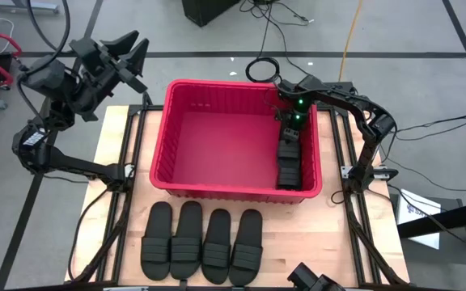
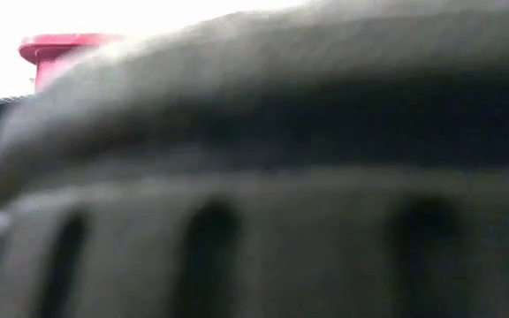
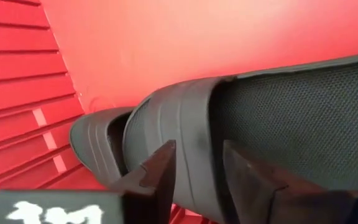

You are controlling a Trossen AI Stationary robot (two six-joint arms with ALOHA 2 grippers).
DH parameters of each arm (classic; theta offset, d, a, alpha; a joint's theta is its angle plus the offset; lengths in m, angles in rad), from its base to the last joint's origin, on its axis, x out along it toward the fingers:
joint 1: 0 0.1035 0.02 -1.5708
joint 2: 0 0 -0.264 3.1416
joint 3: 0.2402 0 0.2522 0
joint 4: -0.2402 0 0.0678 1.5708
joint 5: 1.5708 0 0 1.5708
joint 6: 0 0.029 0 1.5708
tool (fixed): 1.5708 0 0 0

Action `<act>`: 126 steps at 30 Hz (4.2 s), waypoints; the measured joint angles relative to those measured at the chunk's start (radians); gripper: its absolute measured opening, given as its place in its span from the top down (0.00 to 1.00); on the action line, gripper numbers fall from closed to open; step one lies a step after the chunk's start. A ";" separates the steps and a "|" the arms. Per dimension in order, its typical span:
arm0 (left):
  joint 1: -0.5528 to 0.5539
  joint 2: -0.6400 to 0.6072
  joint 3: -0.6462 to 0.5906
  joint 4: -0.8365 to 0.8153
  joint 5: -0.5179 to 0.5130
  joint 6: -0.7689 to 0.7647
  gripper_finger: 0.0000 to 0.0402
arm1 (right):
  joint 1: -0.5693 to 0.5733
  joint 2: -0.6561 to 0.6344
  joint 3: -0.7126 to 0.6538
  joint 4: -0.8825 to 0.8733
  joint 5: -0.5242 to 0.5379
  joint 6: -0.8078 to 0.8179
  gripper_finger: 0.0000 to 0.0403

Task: Pick and place slides into bin
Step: Put the black slide into the red bin

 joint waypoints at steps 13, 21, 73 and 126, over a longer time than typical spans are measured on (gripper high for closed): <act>0.000 0.000 0.000 -0.012 0.001 0.011 0.50 | -0.017 0.000 0.027 -0.010 0.000 0.025 0.57; 0.000 0.000 0.000 -0.013 0.001 -0.012 0.50 | -0.075 0.000 0.156 -0.012 0.022 0.094 0.57; 0.000 -0.088 0.000 -0.099 0.239 -0.091 0.50 | 0.541 -0.237 0.344 1.509 -0.204 1.027 0.57; -0.001 -0.071 0.000 -0.108 0.290 -0.062 0.50 | 1.119 -0.267 0.062 0.795 0.262 1.132 0.57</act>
